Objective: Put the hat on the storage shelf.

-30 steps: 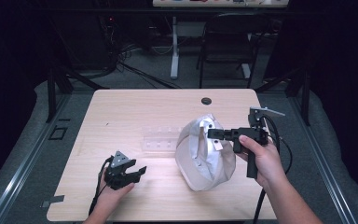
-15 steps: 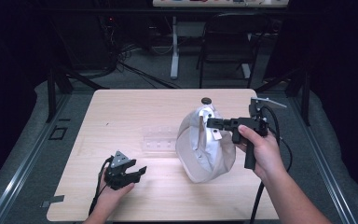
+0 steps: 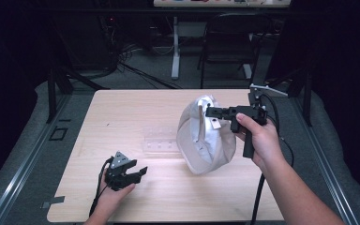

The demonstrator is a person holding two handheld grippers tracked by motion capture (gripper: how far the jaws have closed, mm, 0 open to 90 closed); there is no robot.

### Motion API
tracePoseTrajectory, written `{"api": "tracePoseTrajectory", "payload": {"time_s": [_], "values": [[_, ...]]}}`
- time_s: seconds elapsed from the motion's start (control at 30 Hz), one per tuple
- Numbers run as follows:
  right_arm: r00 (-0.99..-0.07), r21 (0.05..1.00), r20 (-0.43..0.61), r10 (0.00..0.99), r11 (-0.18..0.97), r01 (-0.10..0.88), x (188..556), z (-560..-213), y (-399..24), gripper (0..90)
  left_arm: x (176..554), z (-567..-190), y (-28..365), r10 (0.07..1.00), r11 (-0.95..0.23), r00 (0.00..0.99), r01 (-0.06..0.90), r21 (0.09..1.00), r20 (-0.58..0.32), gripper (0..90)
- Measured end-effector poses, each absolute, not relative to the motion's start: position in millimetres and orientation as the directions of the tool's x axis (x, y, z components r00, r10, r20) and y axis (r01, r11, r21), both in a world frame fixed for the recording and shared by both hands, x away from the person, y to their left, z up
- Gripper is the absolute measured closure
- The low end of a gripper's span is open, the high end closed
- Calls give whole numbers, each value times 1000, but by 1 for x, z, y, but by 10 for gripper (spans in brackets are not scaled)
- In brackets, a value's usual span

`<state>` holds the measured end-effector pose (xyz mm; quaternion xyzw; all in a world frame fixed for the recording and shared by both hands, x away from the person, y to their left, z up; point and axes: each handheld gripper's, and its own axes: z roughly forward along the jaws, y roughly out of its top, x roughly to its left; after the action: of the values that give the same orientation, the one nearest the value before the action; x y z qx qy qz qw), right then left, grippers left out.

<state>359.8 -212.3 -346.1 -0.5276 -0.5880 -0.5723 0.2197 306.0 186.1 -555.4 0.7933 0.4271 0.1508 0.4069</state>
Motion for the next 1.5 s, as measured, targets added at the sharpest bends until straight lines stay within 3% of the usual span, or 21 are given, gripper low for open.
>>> {"api": "tracePoseTrajectory", "payload": {"time_s": [0.47,0.77,1.23,1.33,1.5], "values": [[-331,443,861,386,-251,861,383,-328,-203,815,305,-554,186,803,-286,584,548,787,-115,437],[-313,446,860,404,-293,846,399,-323,-197,815,299,-550,182,807,-286,585,498,818,-74,431],[-280,442,859,429,-345,828,421,-328,-182,814,298,-549,174,798,-293,601,465,836,-54,425],[-275,442,858,433,-353,824,424,-331,-179,814,298,-549,170,796,-269,600,476,837,-85,418],[-269,443,855,442,-354,824,427,-334,-175,814,300,-540,151,778,-278,623,451,848,-76,414]]}}
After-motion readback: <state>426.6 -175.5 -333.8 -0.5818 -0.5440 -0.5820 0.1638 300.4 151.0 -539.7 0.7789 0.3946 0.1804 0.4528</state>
